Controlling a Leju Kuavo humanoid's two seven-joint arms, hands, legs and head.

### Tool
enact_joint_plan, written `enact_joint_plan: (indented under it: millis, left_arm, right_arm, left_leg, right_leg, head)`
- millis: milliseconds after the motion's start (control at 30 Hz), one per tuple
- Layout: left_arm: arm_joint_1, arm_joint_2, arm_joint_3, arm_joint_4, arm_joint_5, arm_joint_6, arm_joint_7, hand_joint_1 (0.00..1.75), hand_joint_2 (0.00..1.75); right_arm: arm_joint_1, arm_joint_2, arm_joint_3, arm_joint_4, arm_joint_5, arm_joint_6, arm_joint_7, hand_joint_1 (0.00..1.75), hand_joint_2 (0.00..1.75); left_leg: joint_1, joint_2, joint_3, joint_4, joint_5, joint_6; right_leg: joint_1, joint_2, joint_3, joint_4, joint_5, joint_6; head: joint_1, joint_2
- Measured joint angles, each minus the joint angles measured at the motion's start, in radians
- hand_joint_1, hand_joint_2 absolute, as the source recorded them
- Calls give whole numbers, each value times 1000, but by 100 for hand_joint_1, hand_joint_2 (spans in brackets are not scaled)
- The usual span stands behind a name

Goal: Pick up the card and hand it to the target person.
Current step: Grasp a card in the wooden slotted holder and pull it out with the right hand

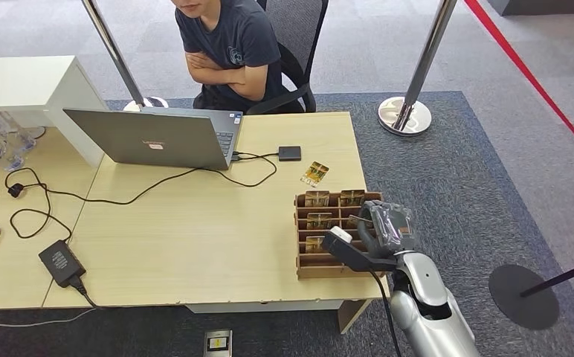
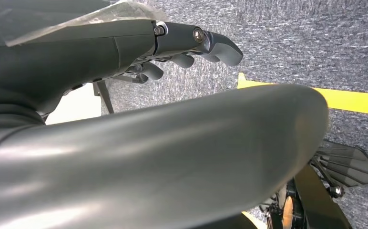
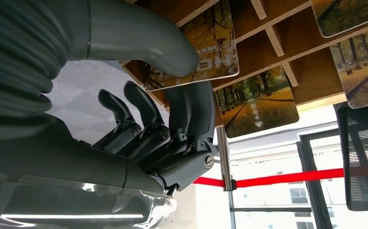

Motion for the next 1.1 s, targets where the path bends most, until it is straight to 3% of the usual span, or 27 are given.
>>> enact_joint_plan:
  millis: [1100]
  left_arm:
    - [-1,1,0,0,2,-8,-2,0,0]
  right_arm:
    - [14,-13,0,-48,-27,12,-69,175,175]
  left_leg:
    - [0,0,0,0,0,0]
  right_leg:
    - [0,0,0,0,0,1]
  head:
    - [0,0]
